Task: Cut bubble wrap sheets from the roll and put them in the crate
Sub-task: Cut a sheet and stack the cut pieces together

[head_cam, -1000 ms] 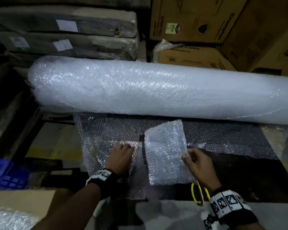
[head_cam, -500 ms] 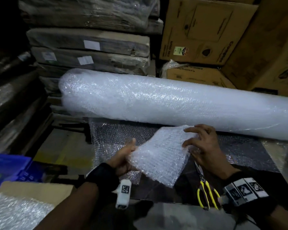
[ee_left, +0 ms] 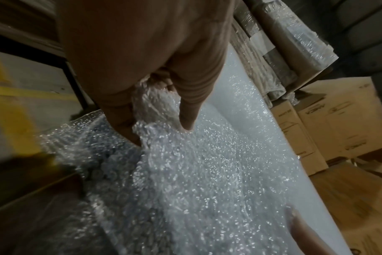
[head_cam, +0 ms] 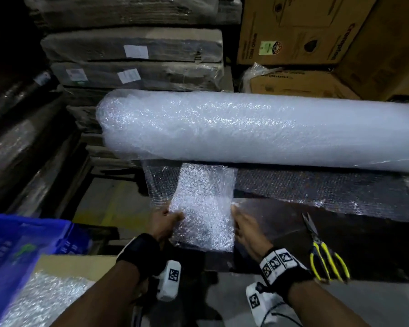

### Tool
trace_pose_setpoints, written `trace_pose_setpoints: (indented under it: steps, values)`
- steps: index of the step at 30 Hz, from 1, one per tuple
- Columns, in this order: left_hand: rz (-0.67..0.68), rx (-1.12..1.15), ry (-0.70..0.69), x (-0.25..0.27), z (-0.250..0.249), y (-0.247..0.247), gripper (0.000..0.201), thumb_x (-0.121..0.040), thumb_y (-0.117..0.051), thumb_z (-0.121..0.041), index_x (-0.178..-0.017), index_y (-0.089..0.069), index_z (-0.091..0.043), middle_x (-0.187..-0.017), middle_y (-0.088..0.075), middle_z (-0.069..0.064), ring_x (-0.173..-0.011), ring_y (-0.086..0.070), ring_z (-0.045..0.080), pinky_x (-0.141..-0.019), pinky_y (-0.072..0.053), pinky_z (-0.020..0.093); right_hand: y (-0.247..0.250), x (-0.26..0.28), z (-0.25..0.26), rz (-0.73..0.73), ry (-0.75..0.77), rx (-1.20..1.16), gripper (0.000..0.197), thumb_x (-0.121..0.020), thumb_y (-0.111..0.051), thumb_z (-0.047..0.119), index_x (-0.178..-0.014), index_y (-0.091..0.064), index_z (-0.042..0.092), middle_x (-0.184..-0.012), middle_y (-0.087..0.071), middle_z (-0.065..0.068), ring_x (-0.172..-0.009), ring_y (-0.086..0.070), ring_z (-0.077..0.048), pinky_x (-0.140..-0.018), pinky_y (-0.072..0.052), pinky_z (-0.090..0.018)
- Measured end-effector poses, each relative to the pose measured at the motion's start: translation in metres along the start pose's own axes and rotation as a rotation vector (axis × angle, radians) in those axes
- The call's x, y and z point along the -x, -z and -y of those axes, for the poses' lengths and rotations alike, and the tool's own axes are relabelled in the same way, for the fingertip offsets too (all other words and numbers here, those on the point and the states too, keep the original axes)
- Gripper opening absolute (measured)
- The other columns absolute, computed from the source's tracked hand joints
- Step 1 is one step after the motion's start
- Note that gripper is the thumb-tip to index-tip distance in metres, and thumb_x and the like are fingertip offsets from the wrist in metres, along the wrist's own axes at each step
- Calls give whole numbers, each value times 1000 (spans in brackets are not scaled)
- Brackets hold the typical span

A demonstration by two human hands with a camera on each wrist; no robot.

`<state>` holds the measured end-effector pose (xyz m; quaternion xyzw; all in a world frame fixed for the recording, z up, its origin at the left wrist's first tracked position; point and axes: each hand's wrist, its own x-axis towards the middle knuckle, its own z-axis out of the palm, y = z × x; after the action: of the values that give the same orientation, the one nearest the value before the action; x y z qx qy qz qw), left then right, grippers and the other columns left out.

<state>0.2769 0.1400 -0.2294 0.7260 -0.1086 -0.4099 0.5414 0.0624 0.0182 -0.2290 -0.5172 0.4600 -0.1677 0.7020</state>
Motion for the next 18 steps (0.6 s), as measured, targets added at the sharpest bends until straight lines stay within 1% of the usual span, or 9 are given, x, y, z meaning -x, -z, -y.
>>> trace_pose_setpoints:
  steps: [3, 5, 7, 9, 11, 13, 15, 16, 18]
  values:
    - [-7, -65, 13, -16, 24, 10, 21, -79, -81, -12, -94, -68, -6, -80, -71, 11, -69, -62, 22, -56, -50, 24, -11, -4, -13, -4, -42, -87, 62, -84, -64, 63, -115, -68, 9, -111, -74, -9, -108, -68, -26, -101, -51, -48]
    - [-5, -111, 25, -30, 41, 16, 42, -64, -88, -34, -90, -70, -6, -90, -75, 16, -82, -68, 28, -74, -56, 36, -14, -9, -21, -27, -91, -69, 73, -86, -59, 69, -129, -62, 10, -126, -68, -7, -119, -63, -26, -105, -47, -50]
    - [15, -134, 6, -45, 57, 17, 45, -59, -86, -41, -88, -70, -10, -92, -75, 14, -88, -71, 30, -84, -56, 45, -13, -14, -28, -72, -135, -69, 64, -93, -50, 66, -132, -57, 15, -125, -66, -5, -113, -63, -26, -92, -54, -43]
    - [4, -187, -32, -35, 42, 12, 30, -65, -82, -34, -83, -70, -14, -88, -75, 10, -80, -68, 23, -80, -55, 40, -7, -16, -27, -104, -149, -29, 47, -98, -49, 57, -118, -61, 16, -109, -67, -7, -93, -65, -23, -70, -54, -32]
    - [-7, -232, -73, -30, 29, 6, 16, -75, -82, -22, -76, -66, -16, -80, -71, 8, -72, -61, 18, -73, -50, 34, 1, -18, -25, -106, -131, 25, 38, -97, -60, 45, -111, -65, 10, -107, -69, -12, -92, -67, -25, -66, -56, -31]
    - [-22, -287, -103, -33, 23, 0, 19, -79, -79, -18, -73, -61, -17, -72, -66, 4, -69, -58, 17, -66, -46, 30, 9, -20, -21, -110, -99, 55, 18, -93, -70, 24, -101, -66, 8, -100, -67, -13, -85, -66, -21, -62, -55, -27]
    - [-27, -312, -105, -36, 19, -6, 21, -83, -76, -11, -74, -59, -16, -71, -63, 3, -70, -57, 18, -62, -43, 28, 15, -25, -17, -134, -91, 91, 11, -89, -74, 9, -93, -64, 8, -88, -63, -8, -77, -63, -17, -60, -54, -28]
    - [-33, -339, -103, -38, 19, -8, 22, -85, -74, -9, -72, -57, -15, -71, -62, 3, -71, -57, 19, -61, -43, 27, 16, -28, -16, -141, -91, 111, 13, -87, -74, 4, -91, -63, 7, -83, -61, -7, -73, -62, -16, -59, -54, -28]
    - [-30, -425, -99, -40, 17, -8, 19, -83, -73, -22, -76, -58, -12, -76, -65, 9, -75, -62, 25, -66, -48, 30, 16, -35, -13, -146, -98, 150, 15, -86, -72, -5, -90, -62, 7, -82, -60, -8, -68, -61, -17, -57, -55, -28]
